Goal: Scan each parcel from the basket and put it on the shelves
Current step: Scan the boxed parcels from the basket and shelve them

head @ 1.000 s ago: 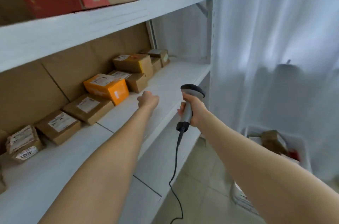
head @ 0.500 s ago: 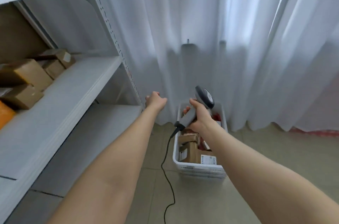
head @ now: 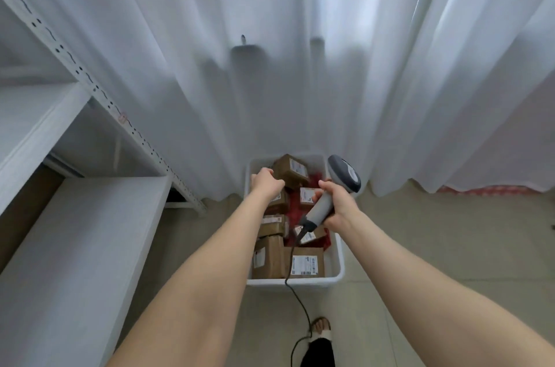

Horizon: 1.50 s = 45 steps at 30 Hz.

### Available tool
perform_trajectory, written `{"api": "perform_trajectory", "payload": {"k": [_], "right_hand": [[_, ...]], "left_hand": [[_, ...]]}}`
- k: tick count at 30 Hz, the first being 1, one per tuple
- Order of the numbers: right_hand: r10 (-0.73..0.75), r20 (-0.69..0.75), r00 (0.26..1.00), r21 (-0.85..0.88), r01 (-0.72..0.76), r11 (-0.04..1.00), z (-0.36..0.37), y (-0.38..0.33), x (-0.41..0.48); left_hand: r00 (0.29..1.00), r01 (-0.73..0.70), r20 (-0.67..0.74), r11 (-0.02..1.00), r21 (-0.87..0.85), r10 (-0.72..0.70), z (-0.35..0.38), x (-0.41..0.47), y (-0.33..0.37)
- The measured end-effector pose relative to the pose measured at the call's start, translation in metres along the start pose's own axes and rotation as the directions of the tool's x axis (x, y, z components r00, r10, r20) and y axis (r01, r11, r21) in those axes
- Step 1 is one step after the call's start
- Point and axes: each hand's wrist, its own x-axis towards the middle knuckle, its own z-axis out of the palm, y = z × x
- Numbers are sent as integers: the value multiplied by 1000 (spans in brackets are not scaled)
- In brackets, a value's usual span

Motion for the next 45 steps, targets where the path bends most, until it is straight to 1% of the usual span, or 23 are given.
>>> {"api": "perform_trajectory", "payload": {"k": [7, 10, 13, 18, 25, 28, 30, 32, 34, 36, 38, 42, 45], "right_hand": [[144, -65, 987, -88, -149, 985, 1, -1, 118], [201, -76, 977, -126, -209, 970, -1, 8, 168], [243, -83, 967, -161, -253, 954, -7, 21, 223], [315, -97, 944, -214, -329, 920, -25, 51, 312], [371, -145, 917, -282, -397, 873, -60, 89, 408], [410, -138, 902, -269, -432, 861, -70, 102, 438], [429, -126, 894, -269, -447, 853, -74, 110, 455], [445, -110, 889, -268, -458, 848, -75, 114, 466], [451, -99, 887, -265, -460, 847, -74, 117, 472], [454, -94, 886, -267, -462, 846, -73, 118, 475], [462, -83, 883, -272, -467, 842, -72, 119, 473], [457, -96, 884, -268, -465, 843, -68, 115, 459], [443, -91, 892, -272, -451, 850, -60, 103, 435]], "left_hand": [[978, 208, 39, 978, -27, -207, 54, 96, -30], [953, 302, 65, 947, -107, -296, 77, 133, -54], [921, 389, 66, 899, -203, -384, 101, 169, -85], [827, 553, 90, 775, -307, -555, 154, 227, -147], [775, 589, 91, 663, -462, -625, 232, 298, -220], [720, 611, 35, 608, -507, -694, 255, 326, -244], [657, 658, 5, 570, -492, -754, 267, 345, -258], [602, 707, 8, 529, -469, -798, 273, 358, -265], [574, 730, 20, 500, -466, -818, 276, 364, -269], [575, 731, 28, 499, -465, -817, 276, 366, -274], [597, 716, 35, 513, -474, -801, 275, 366, -280], [633, 623, 75, 450, -639, -770, 265, 346, -275], [685, 588, 90, 475, -655, -723, 244, 323, -257]]}}
